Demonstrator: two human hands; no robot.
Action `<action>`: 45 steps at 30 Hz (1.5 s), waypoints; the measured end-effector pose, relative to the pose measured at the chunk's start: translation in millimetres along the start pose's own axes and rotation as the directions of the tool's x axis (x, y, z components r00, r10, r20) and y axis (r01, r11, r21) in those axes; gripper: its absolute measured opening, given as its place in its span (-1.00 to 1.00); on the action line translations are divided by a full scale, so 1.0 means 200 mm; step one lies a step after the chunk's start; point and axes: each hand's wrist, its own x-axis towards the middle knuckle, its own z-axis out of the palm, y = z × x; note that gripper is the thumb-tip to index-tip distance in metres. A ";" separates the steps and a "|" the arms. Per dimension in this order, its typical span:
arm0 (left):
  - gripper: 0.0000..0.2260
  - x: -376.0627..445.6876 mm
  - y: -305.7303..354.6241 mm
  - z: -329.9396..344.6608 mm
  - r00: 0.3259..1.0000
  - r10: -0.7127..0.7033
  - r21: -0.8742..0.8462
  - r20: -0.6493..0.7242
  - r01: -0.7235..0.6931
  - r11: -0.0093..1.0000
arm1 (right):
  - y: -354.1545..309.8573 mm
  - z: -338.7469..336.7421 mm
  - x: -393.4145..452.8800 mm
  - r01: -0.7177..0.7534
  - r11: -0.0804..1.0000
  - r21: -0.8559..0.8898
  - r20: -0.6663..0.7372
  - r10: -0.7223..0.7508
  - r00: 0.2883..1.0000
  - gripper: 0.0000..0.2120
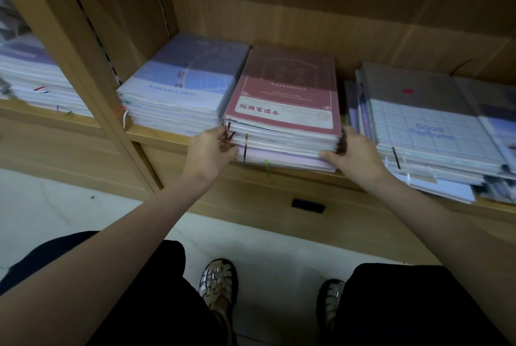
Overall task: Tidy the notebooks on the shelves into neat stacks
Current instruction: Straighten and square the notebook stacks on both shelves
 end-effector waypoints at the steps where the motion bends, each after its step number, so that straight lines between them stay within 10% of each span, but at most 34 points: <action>1: -0.83 0.00 0.00 0.01 0.999 -0.029 0.008 0.026 0.029 1.000 | 0.00 -0.01 0.00 -0.013 1.000 0.027 0.015 0.012 1.000 -0.51; 7: -0.88 0.03 -0.02 0.03 0.995 -0.093 0.059 0.044 0.090 0.994 | -0.02 0.00 0.01 -0.119 0.984 0.135 0.086 0.108 0.990 -0.46; 14: -0.61 -0.03 0.04 0.05 0.988 -0.102 -0.263 0.118 0.130 0.956 | -0.08 -0.02 0.02 -0.282 0.810 0.514 0.196 0.209 0.958 -0.41; 20: -0.49 -0.09 0.06 0.05 0.994 -0.026 -0.179 0.105 0.044 0.983 | -0.09 -0.14 -0.09 -0.182 0.869 0.460 0.116 0.145 0.983 -0.48; 24: -0.66 -0.13 0.01 0.01 0.989 0.022 0.208 0.148 -0.053 0.977 | -0.08 -0.07 -0.13 -0.146 0.958 0.245 0.112 0.121 0.986 -0.41; 35: -0.86 -0.01 0.04 0.00 0.983 -0.073 0.237 0.166 0.032 0.971 | -0.08 -0.01 -0.12 -0.202 0.971 0.125 0.055 0.196 0.979 -0.50; 45: -0.58 -0.01 0.05 -0.03 0.923 -0.213 -0.299 0.321 0.312 0.902 | -0.07 -0.02 -0.15 -0.300 0.875 0.380 0.059 0.300 0.952 -0.64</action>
